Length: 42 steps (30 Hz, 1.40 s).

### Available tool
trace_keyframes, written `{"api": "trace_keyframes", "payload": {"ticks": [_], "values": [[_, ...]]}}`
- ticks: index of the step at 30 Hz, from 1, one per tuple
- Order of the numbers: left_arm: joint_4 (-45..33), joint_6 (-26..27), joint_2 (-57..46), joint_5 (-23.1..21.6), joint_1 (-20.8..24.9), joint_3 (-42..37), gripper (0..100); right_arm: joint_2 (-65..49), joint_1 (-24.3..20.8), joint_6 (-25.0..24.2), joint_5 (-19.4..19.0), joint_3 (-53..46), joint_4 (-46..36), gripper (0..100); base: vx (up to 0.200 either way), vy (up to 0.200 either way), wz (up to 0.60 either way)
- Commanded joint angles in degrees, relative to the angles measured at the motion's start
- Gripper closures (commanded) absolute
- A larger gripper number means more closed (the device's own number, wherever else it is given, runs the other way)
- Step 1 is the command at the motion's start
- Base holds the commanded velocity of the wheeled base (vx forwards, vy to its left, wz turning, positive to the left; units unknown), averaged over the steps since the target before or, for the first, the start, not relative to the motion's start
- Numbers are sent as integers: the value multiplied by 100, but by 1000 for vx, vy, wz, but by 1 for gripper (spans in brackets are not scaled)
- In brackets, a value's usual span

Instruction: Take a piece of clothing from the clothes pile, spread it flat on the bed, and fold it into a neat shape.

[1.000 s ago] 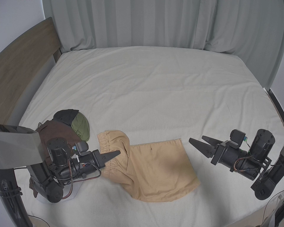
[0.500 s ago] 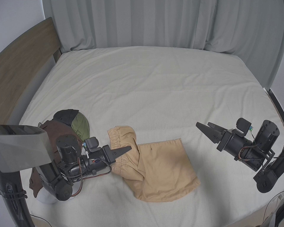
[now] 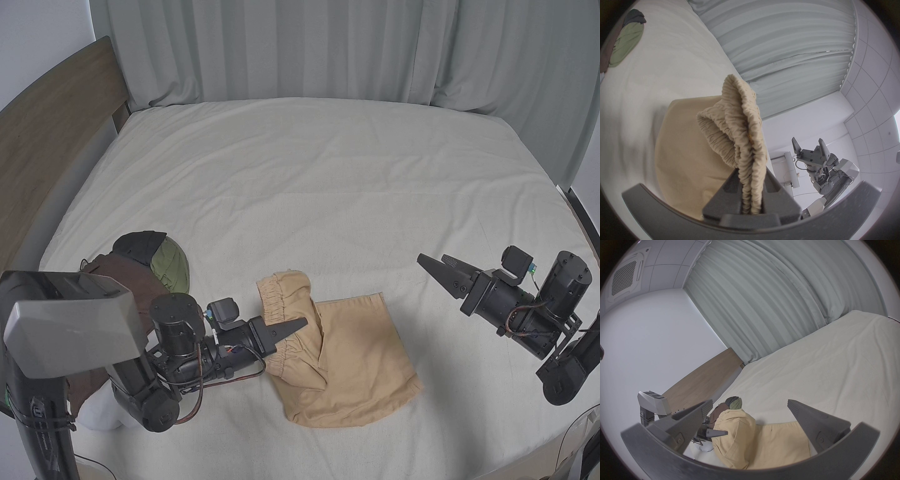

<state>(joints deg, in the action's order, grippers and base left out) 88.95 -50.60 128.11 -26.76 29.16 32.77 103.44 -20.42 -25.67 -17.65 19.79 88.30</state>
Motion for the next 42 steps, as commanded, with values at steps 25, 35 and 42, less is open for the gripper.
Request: {"api": "trace_keyframes", "payload": {"ticks": [25,35,42], "values": [[8,-406,1172,312,679,1170,100,27,126,-17,-89,78,3,0,0,0,0],[8,-380,1357,391,696,1293,100,45,126,-17,-98,87,3,0,0,0,0],[8,-380,1436,391,767,1302,100,45,135,-17,-98,87,3,0,0,0,0]]}}
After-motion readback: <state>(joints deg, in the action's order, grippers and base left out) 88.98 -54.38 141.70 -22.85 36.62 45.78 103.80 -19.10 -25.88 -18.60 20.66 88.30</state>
